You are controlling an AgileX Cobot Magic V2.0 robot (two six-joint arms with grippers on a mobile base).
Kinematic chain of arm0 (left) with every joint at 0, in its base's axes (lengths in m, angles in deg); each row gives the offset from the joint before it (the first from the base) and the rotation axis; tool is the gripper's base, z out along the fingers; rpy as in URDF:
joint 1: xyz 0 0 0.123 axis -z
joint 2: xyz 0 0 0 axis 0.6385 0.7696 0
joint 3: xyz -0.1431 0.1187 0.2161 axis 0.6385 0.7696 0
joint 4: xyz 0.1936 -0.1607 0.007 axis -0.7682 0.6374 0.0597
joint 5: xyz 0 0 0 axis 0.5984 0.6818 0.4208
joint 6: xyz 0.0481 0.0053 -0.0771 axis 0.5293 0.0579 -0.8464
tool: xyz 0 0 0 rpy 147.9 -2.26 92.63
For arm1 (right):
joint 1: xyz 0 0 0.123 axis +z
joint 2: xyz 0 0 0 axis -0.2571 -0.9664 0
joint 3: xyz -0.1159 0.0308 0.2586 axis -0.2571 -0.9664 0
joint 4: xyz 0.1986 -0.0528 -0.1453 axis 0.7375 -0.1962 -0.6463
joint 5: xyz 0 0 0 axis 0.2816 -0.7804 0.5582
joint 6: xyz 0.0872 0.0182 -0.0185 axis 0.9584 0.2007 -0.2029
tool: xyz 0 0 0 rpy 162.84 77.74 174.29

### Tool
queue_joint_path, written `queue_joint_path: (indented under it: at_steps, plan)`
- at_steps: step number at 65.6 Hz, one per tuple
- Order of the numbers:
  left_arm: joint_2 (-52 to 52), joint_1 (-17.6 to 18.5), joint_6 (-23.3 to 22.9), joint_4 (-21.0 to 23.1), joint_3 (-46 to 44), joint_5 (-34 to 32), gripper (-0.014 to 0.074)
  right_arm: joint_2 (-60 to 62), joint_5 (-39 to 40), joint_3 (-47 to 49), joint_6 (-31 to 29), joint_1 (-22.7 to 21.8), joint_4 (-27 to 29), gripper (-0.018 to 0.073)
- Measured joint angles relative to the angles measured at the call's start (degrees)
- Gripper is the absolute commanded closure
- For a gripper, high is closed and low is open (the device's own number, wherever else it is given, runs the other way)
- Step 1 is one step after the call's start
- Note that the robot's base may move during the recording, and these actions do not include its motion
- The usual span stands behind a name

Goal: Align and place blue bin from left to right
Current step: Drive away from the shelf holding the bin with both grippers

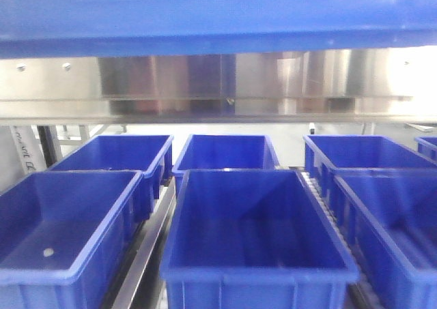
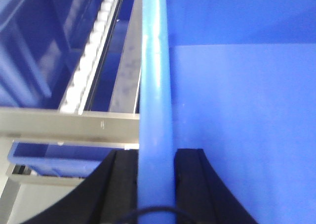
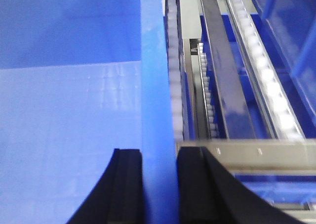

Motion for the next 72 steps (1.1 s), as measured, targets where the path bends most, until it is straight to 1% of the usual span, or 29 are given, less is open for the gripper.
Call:
queue_joint_path:
  at_steps: [72]
  plan:
    - [-0.12,0.0,0.0,-0.05,0.0,0.09,0.0707,0.0,0.31,0.0,0.0,0.0,0.0,0.0629]
